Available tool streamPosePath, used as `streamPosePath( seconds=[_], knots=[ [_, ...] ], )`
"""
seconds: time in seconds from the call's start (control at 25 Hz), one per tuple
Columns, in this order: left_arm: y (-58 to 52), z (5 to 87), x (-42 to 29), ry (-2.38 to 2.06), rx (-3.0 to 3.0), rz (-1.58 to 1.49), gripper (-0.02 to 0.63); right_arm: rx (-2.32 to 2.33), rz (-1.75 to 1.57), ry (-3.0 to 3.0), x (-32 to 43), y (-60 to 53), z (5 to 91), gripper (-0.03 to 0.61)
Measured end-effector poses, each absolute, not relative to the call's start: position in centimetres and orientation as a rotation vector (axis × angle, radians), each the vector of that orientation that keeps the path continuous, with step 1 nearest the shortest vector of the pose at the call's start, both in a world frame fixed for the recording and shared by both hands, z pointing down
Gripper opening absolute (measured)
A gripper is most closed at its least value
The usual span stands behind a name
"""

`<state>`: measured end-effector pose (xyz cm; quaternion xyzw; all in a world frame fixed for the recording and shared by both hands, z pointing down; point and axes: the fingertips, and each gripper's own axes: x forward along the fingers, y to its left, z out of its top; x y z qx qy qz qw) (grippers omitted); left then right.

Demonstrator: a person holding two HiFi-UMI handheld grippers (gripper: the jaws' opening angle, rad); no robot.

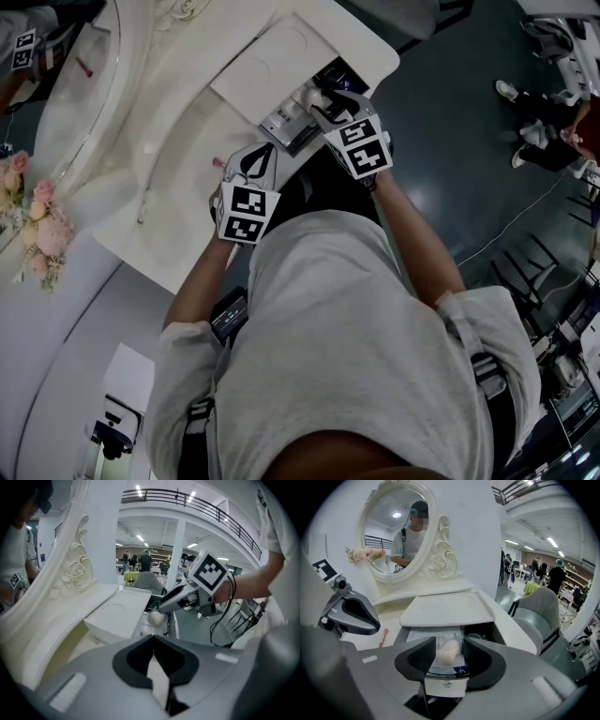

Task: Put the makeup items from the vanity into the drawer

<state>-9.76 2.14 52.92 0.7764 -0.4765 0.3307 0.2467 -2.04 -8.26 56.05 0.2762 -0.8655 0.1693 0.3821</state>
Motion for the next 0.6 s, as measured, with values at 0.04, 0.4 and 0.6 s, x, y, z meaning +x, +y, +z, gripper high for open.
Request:
streamPosePath(
  seconds=[0.04, 0.4, 0.6],
  knots=[
    [2.4, 52.8, -10.1, -1.301, 2.122, 0.914, 0.003, 0.706, 0.423, -2.222, -2.1, -8.2, 55.6, 0.185],
    [5.8, 53.5, -14.0, -1.281, 2.170, 1.196, 0.003, 0.712, 0.438, -2.373, -3.6, -6.5, 52.6, -0.002],
    [7.5, 54.7, -14.4, -1.118, 2.208, 1.372, 0.003, 0.644, 0.442, -2.400, -5.1, -5.3, 52.4, -0.002]
  ],
)
